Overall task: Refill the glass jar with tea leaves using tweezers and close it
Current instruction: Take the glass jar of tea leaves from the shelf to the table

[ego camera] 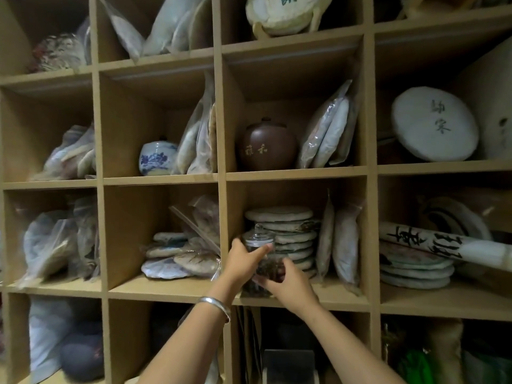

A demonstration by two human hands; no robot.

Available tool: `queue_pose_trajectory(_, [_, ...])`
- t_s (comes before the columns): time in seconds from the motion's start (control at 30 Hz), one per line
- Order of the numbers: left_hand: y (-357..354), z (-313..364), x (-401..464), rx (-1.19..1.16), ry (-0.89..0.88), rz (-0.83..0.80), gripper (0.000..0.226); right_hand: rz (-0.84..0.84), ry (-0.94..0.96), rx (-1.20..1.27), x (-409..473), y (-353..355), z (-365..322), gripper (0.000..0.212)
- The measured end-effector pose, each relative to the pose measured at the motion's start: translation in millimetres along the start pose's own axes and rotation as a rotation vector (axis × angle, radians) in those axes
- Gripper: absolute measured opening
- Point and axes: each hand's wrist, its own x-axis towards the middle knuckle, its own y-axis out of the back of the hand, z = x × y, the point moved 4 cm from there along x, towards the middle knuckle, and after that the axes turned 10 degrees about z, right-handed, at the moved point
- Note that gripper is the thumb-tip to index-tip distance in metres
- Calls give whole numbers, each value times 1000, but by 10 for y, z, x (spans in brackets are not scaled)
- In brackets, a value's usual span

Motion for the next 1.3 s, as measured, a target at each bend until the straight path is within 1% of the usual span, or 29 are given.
queue_pose_trajectory(0.07, [-18, -68, 58, -10, 40, -27, 86, 3, 4, -45, 21, -58, 9, 88])
queue_pose_trajectory(0.13, [-27, -110, 90, -26, 29, -45, 70, 38, 9, -103, 54, -89, 21, 88])
queue_pose_trajectory(0.17, [-29, -114, 94, -43, 24, -45, 65, 48, 9, -121, 67, -98, 26, 89])
queue_pose_trajectory(0.23, [-26, -104, 99, -68, 19, -44, 66, 45, 8, -123, 93, -105, 25, 90])
queue_pose_trajectory(0.3, [-30, -67, 86, -66, 20, -54, 76, 40, 9, -108, 109, -86, 28, 91])
queue_pose_trajectory(0.5, [11, -47, -19, -37, 44, -64, 124, 13, 29, -43, 39, -36, 45, 91])
queue_pose_trajectory(0.53, [17, -41, -43, -41, 55, -72, 128, -1, 36, -25, 32, -23, 44, 92])
queue_pose_trajectory(0.6, [47, -35, -94, -50, 68, -88, 129, -41, 40, 17, 6, -5, 40, 91])
queue_pose_trajectory(0.67, [76, -60, -154, -57, 67, -106, 123, -79, 44, 16, -47, -10, 34, 93])
queue_pose_trajectory(0.7, [78, -78, -181, -71, 57, -115, 114, -79, 49, -2, -83, -15, 35, 93])
queue_pose_trajectory(0.77, [88, -73, -256, -112, 27, -127, 82, -48, 57, -28, -170, -7, 29, 95])
queue_pose_trajectory(0.8, [97, -58, -304, -127, 12, -130, 69, -32, 53, -17, -213, 7, 22, 96])
queue_pose_trajectory(0.83, [116, -37, -354, -133, -8, -124, 62, -25, 43, 20, -262, 26, 15, 97])
queue_pose_trajectory(0.9, [187, 27, -447, -125, -62, -86, 58, -37, 27, 157, -363, 62, 0, 93])
queue_pose_trajectory(0.97, [285, 82, -574, -113, -103, -73, 57, -58, 21, 276, -500, 102, -39, 85])
queue_pose_trajectory(1.07, [465, 84, -799, -126, -95, -85, 48, -95, 23, 325, -736, 99, -133, 73])
queue_pose_trajectory(1.13, [644, 84, -944, -138, -80, -90, 45, -133, 17, 322, -877, 46, -249, 76])
queue_pose_trajectory(1.2, [870, 100, -1069, -143, -68, -73, 50, -161, 17, 334, -984, -55, -399, 81])
queue_pose_trajectory(1.3, [1359, 105, -1250, -158, -38, -24, 50, -259, 16, 404, -1229, -338, -777, 92])
